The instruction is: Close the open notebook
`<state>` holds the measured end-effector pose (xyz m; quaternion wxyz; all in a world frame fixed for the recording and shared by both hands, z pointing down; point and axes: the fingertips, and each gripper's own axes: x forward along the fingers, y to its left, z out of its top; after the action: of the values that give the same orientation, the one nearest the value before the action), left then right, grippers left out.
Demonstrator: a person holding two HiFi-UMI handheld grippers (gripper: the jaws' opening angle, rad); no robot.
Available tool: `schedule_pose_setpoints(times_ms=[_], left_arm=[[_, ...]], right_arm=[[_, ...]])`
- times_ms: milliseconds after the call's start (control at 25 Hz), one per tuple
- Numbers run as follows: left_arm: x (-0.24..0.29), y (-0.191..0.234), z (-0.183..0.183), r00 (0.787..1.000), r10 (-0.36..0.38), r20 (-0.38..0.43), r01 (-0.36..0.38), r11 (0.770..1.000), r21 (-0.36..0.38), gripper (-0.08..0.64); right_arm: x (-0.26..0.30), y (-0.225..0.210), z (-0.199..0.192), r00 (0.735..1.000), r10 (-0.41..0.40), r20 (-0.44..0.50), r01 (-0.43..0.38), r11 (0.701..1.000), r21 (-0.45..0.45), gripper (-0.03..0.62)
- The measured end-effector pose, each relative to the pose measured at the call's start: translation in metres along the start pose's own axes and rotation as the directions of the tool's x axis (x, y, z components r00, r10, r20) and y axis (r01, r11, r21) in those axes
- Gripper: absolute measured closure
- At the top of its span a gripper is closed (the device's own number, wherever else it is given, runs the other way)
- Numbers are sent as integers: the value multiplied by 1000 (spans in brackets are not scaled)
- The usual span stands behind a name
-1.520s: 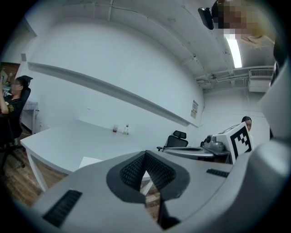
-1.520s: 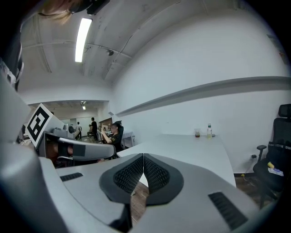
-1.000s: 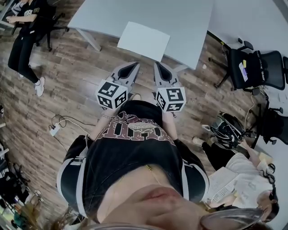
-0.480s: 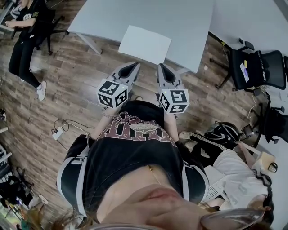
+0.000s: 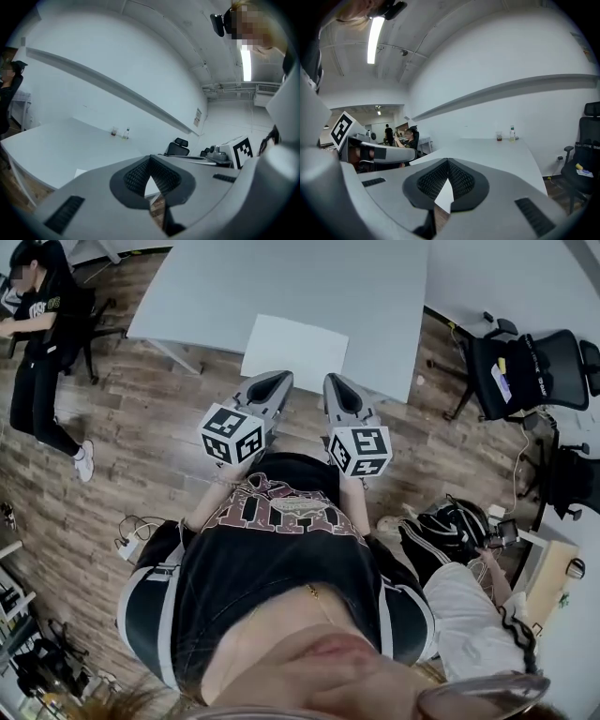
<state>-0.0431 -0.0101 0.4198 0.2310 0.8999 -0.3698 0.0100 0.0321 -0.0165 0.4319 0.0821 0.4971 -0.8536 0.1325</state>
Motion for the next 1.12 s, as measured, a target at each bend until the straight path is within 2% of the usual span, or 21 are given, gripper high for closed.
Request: schedule_pose_setpoints(times_ms=[440,840,1120], left_arm=[[19,52,23,994,-105,-26,105,994,13,512],[26,95,23,987,-115,-111,121,992,47,512],[28,114,30,990,-98,-102,103,994,40,512]], right_arm=[[52,-9,9,994,-111,-2,111,994,13,574],[77,-19,6,979,-203,-23,203,979,28,574],[89,-24,7,977,-207,-49,208,978,14,574]])
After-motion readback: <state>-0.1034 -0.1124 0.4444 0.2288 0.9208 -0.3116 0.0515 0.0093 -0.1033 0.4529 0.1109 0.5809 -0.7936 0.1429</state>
